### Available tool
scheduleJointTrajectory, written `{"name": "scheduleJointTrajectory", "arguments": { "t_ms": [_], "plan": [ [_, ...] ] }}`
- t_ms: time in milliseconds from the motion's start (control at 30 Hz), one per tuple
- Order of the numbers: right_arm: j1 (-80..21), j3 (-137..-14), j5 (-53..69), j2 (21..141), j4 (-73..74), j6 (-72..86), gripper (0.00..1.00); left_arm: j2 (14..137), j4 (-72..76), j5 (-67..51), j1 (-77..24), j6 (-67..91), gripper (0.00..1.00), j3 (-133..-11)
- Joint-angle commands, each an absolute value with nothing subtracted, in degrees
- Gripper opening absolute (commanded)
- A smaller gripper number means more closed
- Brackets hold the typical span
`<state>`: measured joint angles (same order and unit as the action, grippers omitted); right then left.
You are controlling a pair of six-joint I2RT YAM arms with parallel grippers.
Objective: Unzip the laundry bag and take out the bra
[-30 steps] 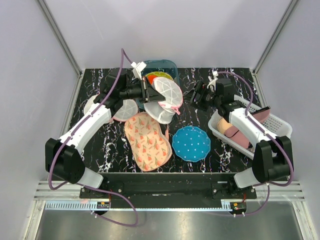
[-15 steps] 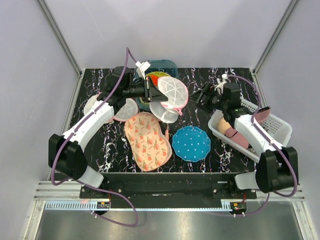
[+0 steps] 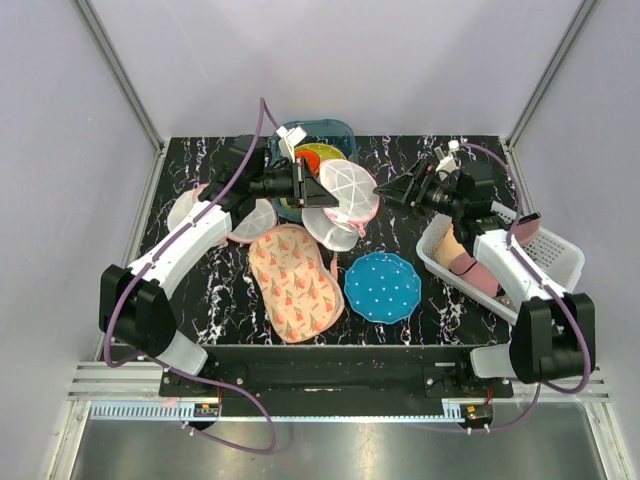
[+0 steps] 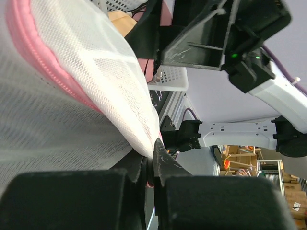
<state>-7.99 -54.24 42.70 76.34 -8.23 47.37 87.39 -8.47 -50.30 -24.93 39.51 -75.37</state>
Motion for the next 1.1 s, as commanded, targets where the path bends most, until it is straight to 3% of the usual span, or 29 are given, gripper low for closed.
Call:
{"name": "scheduleJointTrajectory", "arguments": {
  "t_ms": [0, 67, 167, 200, 333, 400, 433, 500, 533, 600, 767, 1067],
  "plan": [
    [-8.79, -50.81, 53.43, 81.02, -22.82, 56.42, 0.89, 86.48, -3.87, -52.12, -25.22, 39.46, 0.00, -77.34],
    [-10.01, -50.71, 54.93, 82.00, -23.64, 56.86, 0.88, 86.22, -3.60, -52.47, -25.31, 39.38, 0.00, -77.34],
    [-11.51, -50.71, 54.50, 81.92, -25.13, 56.78, 0.74, 86.66, -3.51, -52.65, -25.40, 39.37, 0.00, -77.34],
    [-11.51, -50.36, 53.88, 80.96, -25.83, 56.78, 0.50, 87.01, -3.52, -52.82, -25.31, 39.37, 0.00, -77.26],
    [-11.60, -49.92, 46.61, 77.35, -21.81, 54.15, 0.00, 88.59, -4.13, -50.98, -25.31, 39.64, 0.00, -76.90],
    [-11.51, -49.49, 43.61, 75.16, -17.87, 52.65, 0.00, 89.56, -4.65, -50.28, -25.31, 40.16, 0.02, -77.69],
    [-11.51, -49.13, 40.72, 74.54, -16.62, 52.39, 0.00, 90.26, -5.79, -49.23, -25.31, 40.34, 0.24, -78.30],
    [-11.51, -47.56, 37.63, 72.17, -13.90, 53.08, 0.00, 90.62, -8.16, -47.30, -25.31, 39.99, 0.52, -79.53],
    [-11.51, -46.77, 33.96, 71.20, -13.19, 53.69, 0.00, 90.44, -11.65, -44.41, -25.31, 39.82, 0.76, -81.02],
    [-11.60, -43.44, 31.30, 68.40, -13.79, 56.77, 0.00, 89.65, -15.27, -41.06, -25.40, 39.11, 0.87, -82.35],
    [-12.65, -39.03, 22.69, 63.64, -13.71, 61.34, 0.00, 82.55, -21.45, -33.05, -26.80, 44.53, 0.94, -78.25],
    [-13.01, -38.93, 21.27, 63.81, -14.24, 60.82, 0.00, 82.52, -8.80, -34.54, -32.87, 60.20, 0.99, -66.54]
  ]
}}
